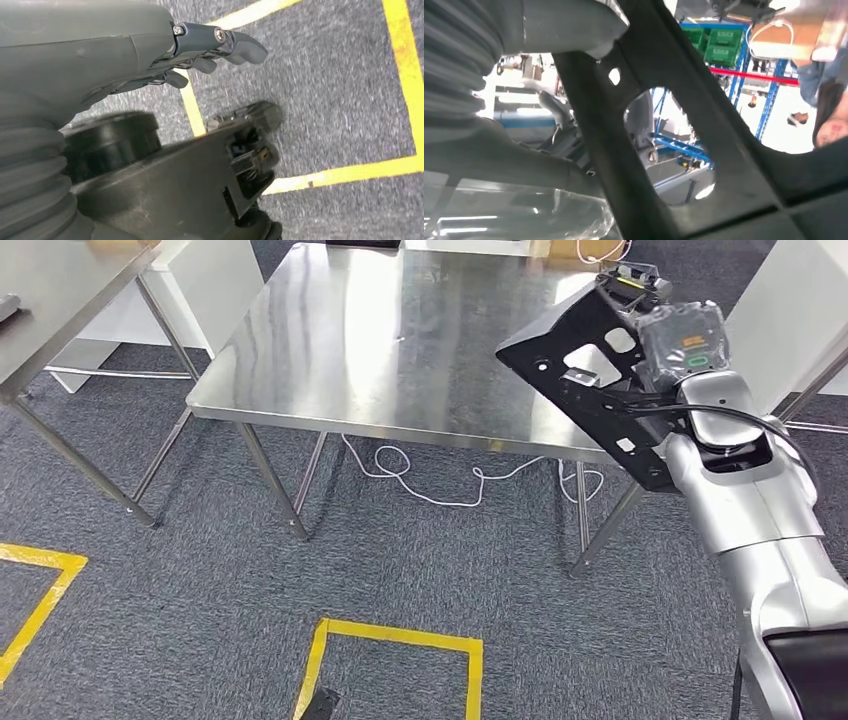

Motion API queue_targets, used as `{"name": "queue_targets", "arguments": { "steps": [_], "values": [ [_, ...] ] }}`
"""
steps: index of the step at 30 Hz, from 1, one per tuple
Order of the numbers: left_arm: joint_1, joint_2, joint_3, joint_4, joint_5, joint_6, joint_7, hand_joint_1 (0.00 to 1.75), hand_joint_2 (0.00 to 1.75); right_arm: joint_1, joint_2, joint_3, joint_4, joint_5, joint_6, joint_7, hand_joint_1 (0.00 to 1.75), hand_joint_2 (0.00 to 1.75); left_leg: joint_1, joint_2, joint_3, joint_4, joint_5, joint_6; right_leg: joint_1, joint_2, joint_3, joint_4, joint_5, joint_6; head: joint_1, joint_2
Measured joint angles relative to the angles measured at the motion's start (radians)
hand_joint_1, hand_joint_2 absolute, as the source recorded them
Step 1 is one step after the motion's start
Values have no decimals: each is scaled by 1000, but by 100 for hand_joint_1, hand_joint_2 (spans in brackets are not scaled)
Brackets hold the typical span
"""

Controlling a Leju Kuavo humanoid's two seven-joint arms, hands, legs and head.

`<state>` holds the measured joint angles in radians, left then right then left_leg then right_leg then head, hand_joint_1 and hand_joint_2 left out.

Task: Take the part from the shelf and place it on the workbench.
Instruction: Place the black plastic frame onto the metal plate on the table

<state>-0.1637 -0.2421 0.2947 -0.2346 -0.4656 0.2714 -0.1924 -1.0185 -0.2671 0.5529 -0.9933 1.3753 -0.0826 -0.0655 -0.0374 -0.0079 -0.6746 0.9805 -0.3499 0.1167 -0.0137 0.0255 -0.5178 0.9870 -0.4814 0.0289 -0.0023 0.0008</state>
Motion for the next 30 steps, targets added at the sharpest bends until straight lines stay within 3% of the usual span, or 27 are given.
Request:
{"name": "queue_targets", "arguments": {
  "steps": [2, 3, 6, 8, 9, 10, 11, 12, 13, 14, 16, 18, 21, 23, 24, 25, 27, 28, 30],
  "values": [
    [-1, -2, -8, -2, -5, 1, 3, 0, 175, -7, 2, -2, 0, 7, -1, 4, 157, 175, 1, 3, 27, -21, -2, 1, 6, -3, 3, 15, -4, 9, -1, 0],
    [-3, -4, -12, -2, -7, 1, 4, 0, 175, -18, 5, -3, 2, 12, -2, 6, 157, 175, 3, 4, 39, -26, -4, 1, 8, -6, -10, 44, -13, 10, -1, 0],
    [-10, -9, -23, -4, -13, 2, 9, 0, 175, -68, 18, -2, 25, 22, -5, -1, 157, 175, 7, 4, 54, -29, -15, -3, 4, -13, -122, 223, -71, 4, 0, 0],
    [-9, -12, -31, -5, -13, 3, 13, 0, 175, -95, 34, 2, 53, 27, -6, -14, 157, 175, 9, 3, 65, -29, -28, -9, -1, -13, -184, 286, -96, 14, -1, 0],
    [-8, -14, -35, -5, -13, 3, 15, 0, 175, -108, 43, 4, 68, 31, -7, -19, 157, 175, 10, 2, 74, -28, -36, -14, -4, -14, -190, 265, -83, 26, 0, 0],
    [-8, -15, -38, -5, -13, 3, 16, 0, 175, -121, 54, 8, 85, 36, -7, -23, 157, 175, 12, 0, 83, -28, -44, -19, -10, -16, -179, 208, -50, 43, 0, 0],
    [-8, -16, -41, -5, -13, 4, 16, 0, 175, -137, 65, 11, 102, 40, -7, -24, 157, 175, 13, -1, 90, -25, -52, -26, -17, -20, -162, 133, 1, 64, 0, 0],
    [-8, -16, -43, -5, -12, 5, 18, 0, 175, -154, 77, 16, 122, 45, -6, -25, 157, 175, 13, -1, 95, -20, -61, -33, -20, -27, -147, 68, 40, 75, 0, 0],
    [-9, -16, -45, -5, -12, 6, 19, 0, 175, -172, 90, 21, 143, 50, -3, -25, 157, 175, 12, -1, 95, -13, -70, -40, -21, -31, -134, 24, 69, 71, 0, 0],
    [-9, -16, -48, -5, -12, 7, 20, 0, 175, -190, 104, 25, 161, 54, 0, -25, 157, 175, 10, -1, 94, -5, -79, -46, -20, -33, -128, 4, 85, 59, -1, 0],
    [-11, -17, -56, -6, -12, 6, 19, 0, 175, -227, 131, 30, 185, 60, 9, -24, 157, 175, 8, 0, 91, 7, -94, -55, -20, -31, -122, 12, 84, 26, -5, 0],
    [-14, -18, -64, -8, -9, 3, 15, 0, 175, -269, 153, 32, 203, 64, 20, -23, 157, 175, 12, 2, 77, 37, -107, -67, -25, -28, -116, 16, 81, 17, -7, 0],
    [-17, -20, -71, -9, -3, -1, 10, 0, 175, -318, 182, 39, 241, 68, 37, -23, 157, 175, 29, 6, -8, 206, -169, -96, -28, -25, -93, 12, 68, -2, -11, 0],
    [-17, -20, -76, -9, -2, -4, 10, 0, 175, -325, 193, 44, 259, 69, 40, -23, 157, 175, 38, 6, -69, 296, -204, -104, -25, -23, -83, 12, 58, -11, -12, 0],
    [-17, -20, -79, -9, -1, -6, 9, 0, 175, -329, 199, 46, 265, 70, 41, -23, 157, 175, 40, 7, -81, 294, -193, -103, -24, -21, -80, 12, 55, -13, -11, 0],
    [-17, -20, -82, -9, -1, -7, 9, 0, 175, -337, 207, 47, 270, 70, 42, -23, 157, 175, 41, 6, -75, 253, -158, -98, -23, -18, -77, 12, 52, -12, -12, 0],
    [-17, -20, -86, -9, -1, -5, 10, 0, 175, -365, 225, 49, 279, 74, 50, -22, 157, 175, 38, 6, -29, 115, -65, -80, -21, -12, -70, 10, 47, -11, -11, 0],
    [-18, -20, -88, -9, -1, -4, 11, 0, 175, -382, 233, 49, 285, 77, 56, -21, 157, 175, 35, 5, -7, 57, -37, -70, -20, -9, -67, 6, 46, -9, -10, 0],
    [-20, -22, -91, -9, 0, -1, 16, 0, 175, -411, 245, 51, 299, 84, 67, -19, 157, 175, 29, 4, 20, 12, -32, -59, -20, -8, -63, 0, 42, -3, -12, 0]
  ]
}}
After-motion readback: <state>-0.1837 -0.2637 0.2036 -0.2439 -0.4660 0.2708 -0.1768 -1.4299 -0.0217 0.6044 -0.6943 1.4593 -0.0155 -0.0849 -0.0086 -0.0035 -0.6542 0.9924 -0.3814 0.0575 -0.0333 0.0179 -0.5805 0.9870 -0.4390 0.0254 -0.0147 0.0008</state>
